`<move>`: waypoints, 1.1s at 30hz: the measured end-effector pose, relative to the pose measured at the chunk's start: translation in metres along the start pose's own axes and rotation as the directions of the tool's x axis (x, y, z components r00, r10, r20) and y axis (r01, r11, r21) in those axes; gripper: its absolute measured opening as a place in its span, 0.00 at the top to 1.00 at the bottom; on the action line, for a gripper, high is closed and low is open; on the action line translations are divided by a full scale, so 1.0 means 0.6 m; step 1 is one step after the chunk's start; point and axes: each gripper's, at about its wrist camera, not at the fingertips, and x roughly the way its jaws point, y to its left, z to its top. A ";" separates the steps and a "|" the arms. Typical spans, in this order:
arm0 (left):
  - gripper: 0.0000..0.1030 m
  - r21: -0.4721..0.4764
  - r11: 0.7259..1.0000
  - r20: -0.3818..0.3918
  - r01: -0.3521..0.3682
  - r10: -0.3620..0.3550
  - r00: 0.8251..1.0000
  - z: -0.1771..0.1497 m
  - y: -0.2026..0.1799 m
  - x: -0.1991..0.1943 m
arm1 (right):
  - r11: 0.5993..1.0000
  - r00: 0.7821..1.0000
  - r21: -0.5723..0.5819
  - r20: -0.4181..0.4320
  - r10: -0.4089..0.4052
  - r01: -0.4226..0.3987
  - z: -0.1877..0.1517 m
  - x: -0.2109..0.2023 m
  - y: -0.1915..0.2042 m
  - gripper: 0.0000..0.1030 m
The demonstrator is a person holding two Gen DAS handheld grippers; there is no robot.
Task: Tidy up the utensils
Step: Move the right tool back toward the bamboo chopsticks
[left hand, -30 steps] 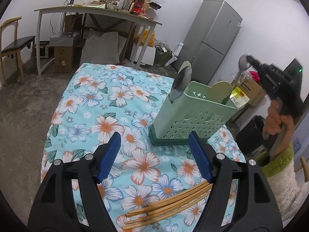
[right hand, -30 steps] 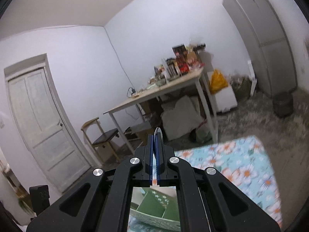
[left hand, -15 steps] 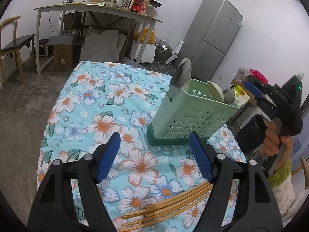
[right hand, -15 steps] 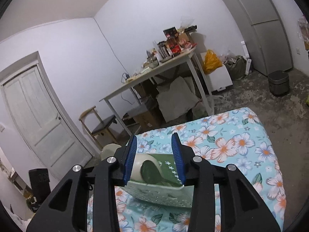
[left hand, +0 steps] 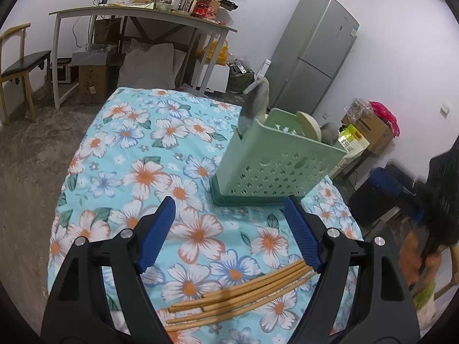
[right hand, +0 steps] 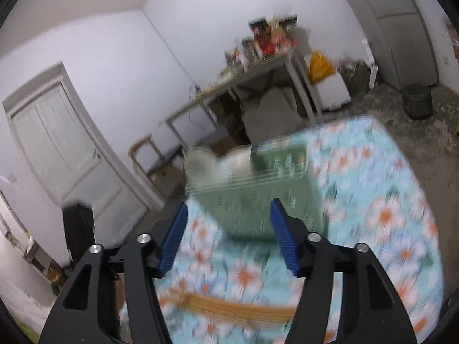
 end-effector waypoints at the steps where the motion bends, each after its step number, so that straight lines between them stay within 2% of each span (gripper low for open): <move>1: 0.27 0.001 1.000 -0.008 0.002 -0.002 1.000 -0.005 -0.003 0.002 | 1.000 1.000 -0.006 -0.027 -0.008 0.008 -0.014 0.005 0.007 0.40; 6: 0.27 -0.006 1.000 -0.051 0.004 -0.004 0.999 -0.026 -0.010 0.010 | 0.998 0.981 -0.016 -0.180 -0.066 0.064 -0.104 0.038 0.020 0.40; 12: 0.27 -0.022 1.000 -0.067 -0.023 0.021 0.997 -0.051 -0.013 0.007 | 0.995 0.962 -0.029 -0.254 -0.104 0.100 -0.154 0.050 0.025 0.40; 25: 0.27 -0.124 0.990 -0.116 -0.074 0.059 0.991 -0.112 -0.004 -0.018 | 0.994 0.938 -0.040 -0.330 -0.107 0.099 -0.215 0.054 0.022 0.40; 33: 0.28 -0.239 0.971 -0.175 -0.027 -0.016 0.984 -0.158 0.001 -0.018 | 0.992 0.946 -0.051 -0.299 -0.125 0.115 -0.231 0.022 0.012 0.40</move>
